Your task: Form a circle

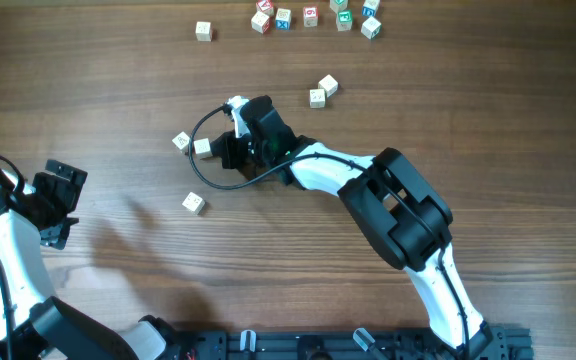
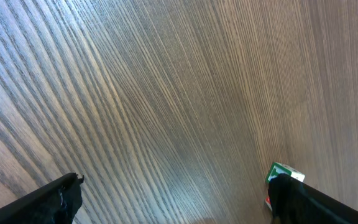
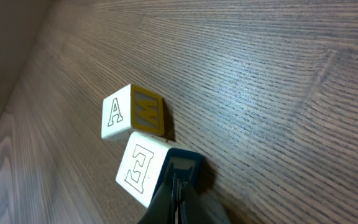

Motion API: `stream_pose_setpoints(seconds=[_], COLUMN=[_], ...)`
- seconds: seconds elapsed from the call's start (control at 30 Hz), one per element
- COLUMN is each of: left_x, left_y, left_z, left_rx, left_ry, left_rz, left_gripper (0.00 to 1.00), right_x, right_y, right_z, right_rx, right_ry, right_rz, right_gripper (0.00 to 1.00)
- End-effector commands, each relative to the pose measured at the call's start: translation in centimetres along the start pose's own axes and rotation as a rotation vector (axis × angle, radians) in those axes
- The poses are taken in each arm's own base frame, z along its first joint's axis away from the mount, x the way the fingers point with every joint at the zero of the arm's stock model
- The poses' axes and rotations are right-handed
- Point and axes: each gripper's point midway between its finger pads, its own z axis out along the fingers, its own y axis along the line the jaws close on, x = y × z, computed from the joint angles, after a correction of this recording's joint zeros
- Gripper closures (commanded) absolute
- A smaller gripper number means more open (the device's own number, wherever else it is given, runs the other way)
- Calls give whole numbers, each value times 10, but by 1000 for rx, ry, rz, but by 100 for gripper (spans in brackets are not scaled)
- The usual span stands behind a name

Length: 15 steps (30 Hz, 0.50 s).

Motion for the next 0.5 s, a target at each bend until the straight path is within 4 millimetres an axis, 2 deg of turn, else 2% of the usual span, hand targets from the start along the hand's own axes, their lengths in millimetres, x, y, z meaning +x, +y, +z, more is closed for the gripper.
stream_pose_setpoints(seconds=[0.0, 0.47], left_x=[0, 0], left_y=[4, 4], left_z=[2, 2], left_rx=[-14, -14], left_ry=[3, 3], left_rz=[-12, -12], left_gripper=[0, 0], right_x=[6, 5], right_y=[-8, -5], right_z=[8, 11], right_rx=[11, -19], right_ry=[7, -4], right_rz=[-10, -22], right_gripper=[96, 96])
